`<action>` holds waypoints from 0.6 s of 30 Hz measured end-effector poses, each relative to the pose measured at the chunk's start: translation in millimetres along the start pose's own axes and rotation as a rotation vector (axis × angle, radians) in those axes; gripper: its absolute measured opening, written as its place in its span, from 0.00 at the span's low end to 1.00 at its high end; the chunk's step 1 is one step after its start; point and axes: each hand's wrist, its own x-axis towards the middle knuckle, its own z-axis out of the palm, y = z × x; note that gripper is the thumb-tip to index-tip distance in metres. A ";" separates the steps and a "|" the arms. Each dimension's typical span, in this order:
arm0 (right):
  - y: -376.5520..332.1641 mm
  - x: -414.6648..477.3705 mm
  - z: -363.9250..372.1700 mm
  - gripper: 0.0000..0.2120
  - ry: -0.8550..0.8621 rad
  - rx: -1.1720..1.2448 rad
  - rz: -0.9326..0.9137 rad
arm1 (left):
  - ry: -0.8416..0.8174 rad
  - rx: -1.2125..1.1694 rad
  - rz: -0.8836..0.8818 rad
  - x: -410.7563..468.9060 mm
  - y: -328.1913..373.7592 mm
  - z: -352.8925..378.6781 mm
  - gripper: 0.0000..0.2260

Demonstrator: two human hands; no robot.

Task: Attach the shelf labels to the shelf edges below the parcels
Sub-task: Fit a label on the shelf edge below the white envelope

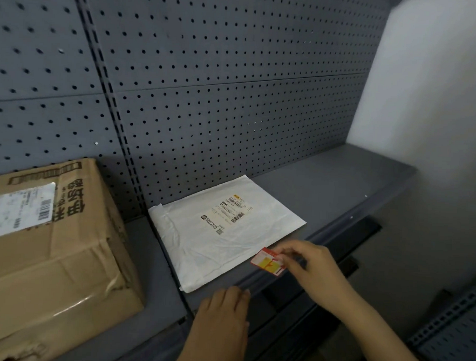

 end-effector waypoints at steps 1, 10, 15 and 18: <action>3.3 0.1 0.9 0.09 -0.019 -0.002 -0.006 | -0.028 0.017 -0.042 1.0 3.9 -0.7 0.29; 7.2 6.1 9.1 0.08 -0.041 0.030 -0.131 | -0.127 0.119 -0.217 4.1 31.1 -2.4 0.29; 21.0 6.0 18.9 0.07 -0.121 -0.110 -0.154 | -0.110 0.141 -0.218 -1.5 36.7 -2.6 0.26; 24.9 5.1 20.1 0.07 -0.100 -0.152 -0.184 | -0.119 0.123 -0.199 -3.2 37.9 -10.3 0.26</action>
